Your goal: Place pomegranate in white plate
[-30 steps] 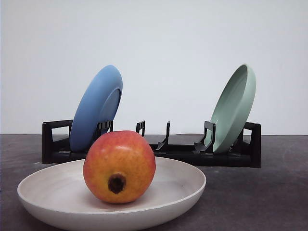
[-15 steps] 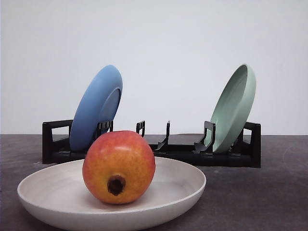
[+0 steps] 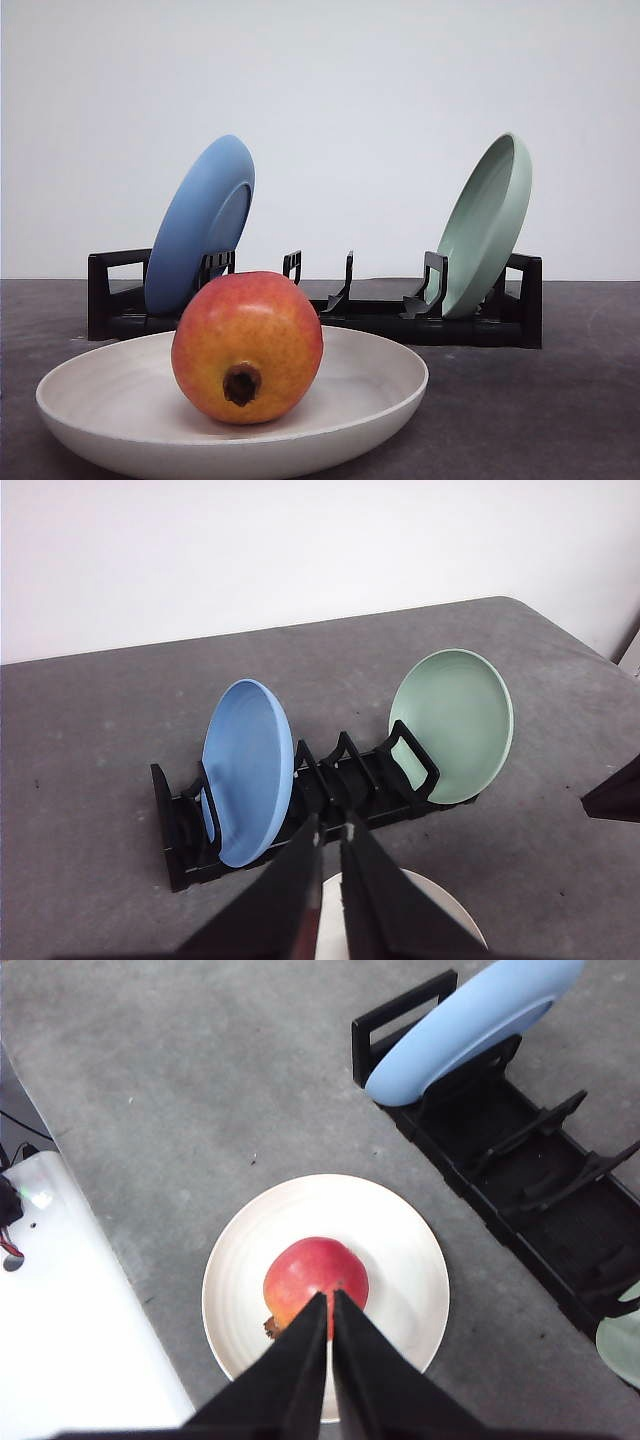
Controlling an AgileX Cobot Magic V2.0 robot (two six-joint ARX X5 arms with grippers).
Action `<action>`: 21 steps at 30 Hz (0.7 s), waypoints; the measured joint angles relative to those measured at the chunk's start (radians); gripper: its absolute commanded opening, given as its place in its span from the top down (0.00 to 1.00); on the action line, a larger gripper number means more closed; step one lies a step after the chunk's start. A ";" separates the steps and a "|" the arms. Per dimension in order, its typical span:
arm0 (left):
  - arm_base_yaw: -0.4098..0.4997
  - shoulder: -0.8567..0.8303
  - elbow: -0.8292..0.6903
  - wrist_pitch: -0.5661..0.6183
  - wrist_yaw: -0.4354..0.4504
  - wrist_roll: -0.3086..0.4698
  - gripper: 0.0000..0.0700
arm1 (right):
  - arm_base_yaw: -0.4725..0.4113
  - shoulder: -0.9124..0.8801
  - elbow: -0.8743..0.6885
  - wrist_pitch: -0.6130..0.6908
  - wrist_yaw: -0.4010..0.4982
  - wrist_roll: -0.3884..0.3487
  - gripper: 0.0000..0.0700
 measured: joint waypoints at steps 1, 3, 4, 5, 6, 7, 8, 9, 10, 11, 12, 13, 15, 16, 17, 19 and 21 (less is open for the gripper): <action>0.000 0.000 0.000 0.000 0.000 0.000 0.98 | 0.000 0.000 0.000 0.006 0.000 0.000 1.00; 0.000 0.000 0.000 0.000 0.000 0.000 0.98 | 0.000 0.000 0.000 0.023 0.000 0.000 1.00; 0.000 0.000 0.000 0.000 0.000 0.000 0.98 | 0.000 0.000 0.000 0.033 0.000 0.000 1.00; 0.000 0.000 0.000 0.000 0.000 0.000 0.98 | 0.000 0.000 0.000 0.042 0.000 0.000 1.00; 0.000 0.000 0.000 0.000 0.000 0.000 0.98 | 0.000 0.000 0.000 0.052 0.000 0.000 1.00; 0.000 0.000 0.000 0.000 0.000 0.000 0.98 | 0.000 0.000 0.000 0.063 0.000 0.000 1.00; 0.000 0.000 0.000 0.000 0.000 0.000 0.98 | 0.000 0.000 0.000 0.072 0.000 0.000 1.00; 0.000 0.000 0.000 0.000 0.000 0.000 0.98 | 0.000 0.000 0.000 0.079 0.000 0.000 1.00; 0.000 0.000 0.000 0.000 0.000 0.000 0.98 | 0.000 0.000 0.000 0.088 0.000 0.000 1.00; 0.000 0.000 0.000 0.000 0.000 0.000 0.98 | 0.000 0.000 0.000 0.100 0.000 0.000 1.00; 0.000 0.000 0.000 0.000 0.000 0.000 0.98 | 0.000 0.000 0.000 0.108 0.000 0.000 1.00; 0.000 0.000 0.000 0.000 0.000 0.000 0.98 | 0.000 0.000 0.000 0.117 0.000 0.000 1.00; 0.000 0.000 0.000 0.000 0.000 0.000 0.98 | 0.000 0.000 0.000 0.133 0.000 0.000 1.00; 0.000 0.000 0.000 0.000 0.000 0.000 0.98 | 0.000 0.000 0.000 0.142 0.000 0.000 1.00; 0.000 0.000 0.000 0.000 0.000 0.000 0.98 | 0.000 0.000 0.000 0.153 0.000 0.000 1.00; 0.000 0.000 0.000 0.000 0.000 0.000 0.98 | 0.000 0.000 0.000 0.171 0.000 0.000 1.00; 0.000 0.000 0.000 0.000 0.000 0.000 0.98 | 0.000 0.000 0.000 0.182 0.000 0.000 1.00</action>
